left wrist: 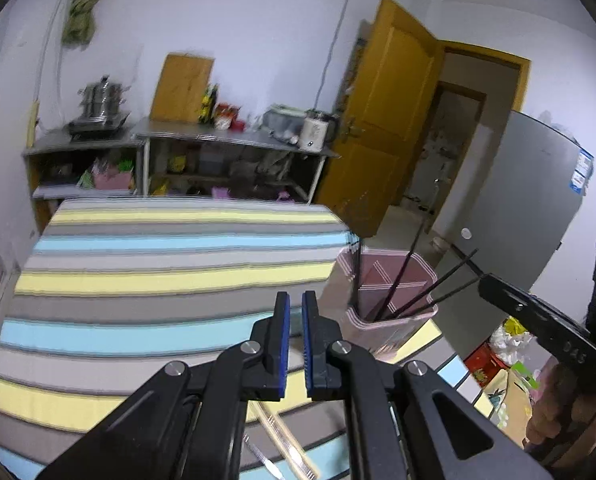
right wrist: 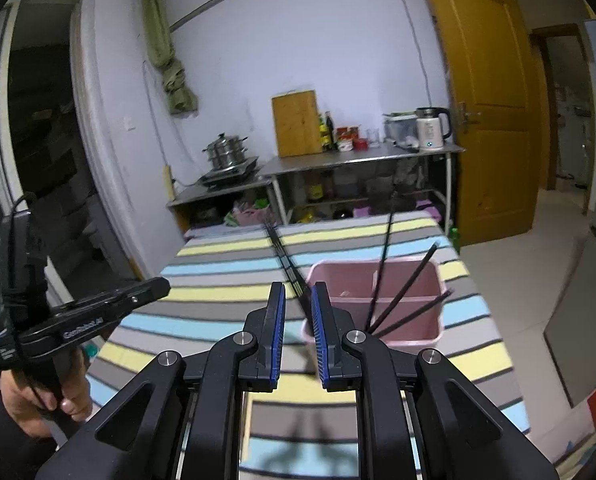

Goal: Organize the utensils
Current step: 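Move the open right gripper back to the remaining chopsticks, then close the right gripper on the thin silver chopstick, then carry the silver chopstick with the right gripper over the caddy and lower it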

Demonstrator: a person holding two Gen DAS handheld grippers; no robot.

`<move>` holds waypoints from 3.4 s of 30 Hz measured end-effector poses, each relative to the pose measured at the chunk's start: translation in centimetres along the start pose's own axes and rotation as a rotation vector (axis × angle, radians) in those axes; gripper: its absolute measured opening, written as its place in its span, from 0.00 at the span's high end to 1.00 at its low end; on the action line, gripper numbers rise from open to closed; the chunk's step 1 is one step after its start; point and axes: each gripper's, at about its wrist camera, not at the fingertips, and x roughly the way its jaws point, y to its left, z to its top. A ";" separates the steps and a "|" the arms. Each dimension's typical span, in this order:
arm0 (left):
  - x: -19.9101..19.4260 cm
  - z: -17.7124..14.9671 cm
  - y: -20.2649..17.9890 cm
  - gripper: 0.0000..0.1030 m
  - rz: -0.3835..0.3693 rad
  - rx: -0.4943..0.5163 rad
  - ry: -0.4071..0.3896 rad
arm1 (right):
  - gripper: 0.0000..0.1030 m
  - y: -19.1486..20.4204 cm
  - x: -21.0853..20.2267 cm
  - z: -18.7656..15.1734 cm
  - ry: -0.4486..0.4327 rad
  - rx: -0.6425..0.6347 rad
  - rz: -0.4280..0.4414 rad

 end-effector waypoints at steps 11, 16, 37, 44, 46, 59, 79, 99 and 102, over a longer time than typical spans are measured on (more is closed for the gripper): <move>5.1 -6.6 4.9 0.94 0.074 -0.142 0.164 | 0.86 1.5 5.9 -5.8 0.173 0.002 0.092; 7.5 -8.8 5.8 0.94 0.089 -0.167 0.223 | 0.86 1.5 8.8 -8.1 0.254 0.009 0.103; 10.5 -10.6 6.0 0.90 0.165 -0.090 0.286 | 0.86 3.4 16.3 -12.5 0.431 0.032 0.225; 9.6 -10.5 7.8 0.90 0.180 -0.097 0.282 | 0.88 3.7 18.2 -13.1 0.468 0.046 0.268; 9.4 -10.5 8.1 0.90 0.176 -0.100 0.282 | 0.89 3.6 18.6 -13.0 0.469 0.044 0.263; 9.5 -10.5 8.1 0.90 0.174 -0.103 0.280 | 0.93 3.4 18.8 -12.9 0.476 -0.011 0.167; 10.2 -10.3 7.6 0.91 0.244 -0.149 0.282 | 0.94 4.9 21.5 -11.3 0.490 -0.104 0.059; 4.0 -6.0 6.5 0.95 0.136 -0.121 0.169 | 0.95 5.4 13.9 -6.9 0.330 -0.068 0.130; 2.7 -5.1 5.8 0.95 0.122 -0.110 0.141 | 0.95 5.6 12.4 -6.0 0.293 -0.066 0.136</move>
